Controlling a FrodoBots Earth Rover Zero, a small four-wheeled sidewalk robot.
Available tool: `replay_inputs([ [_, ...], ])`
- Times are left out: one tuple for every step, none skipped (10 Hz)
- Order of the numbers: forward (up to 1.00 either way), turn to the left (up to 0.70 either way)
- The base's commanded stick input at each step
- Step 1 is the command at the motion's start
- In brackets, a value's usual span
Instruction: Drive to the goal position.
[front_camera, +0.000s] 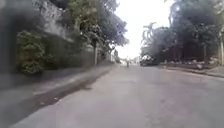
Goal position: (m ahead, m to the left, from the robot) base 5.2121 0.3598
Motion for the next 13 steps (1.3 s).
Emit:
replay_inputs([
  [1.0, 0.01],
  [1.0, 0.01],
  [1.0, 0.01],
  [1.0, 0.01],
  [1.0, -0.01],
  [1.0, -0.27],
  [1.0, -0.35],
  [1.0, -0.32],
  [1.0, -0.05],
  [1.0, 0.01],
  [1.0, -0.14],
  [1.0, -0.38],
  [1.0, -0.24],
])
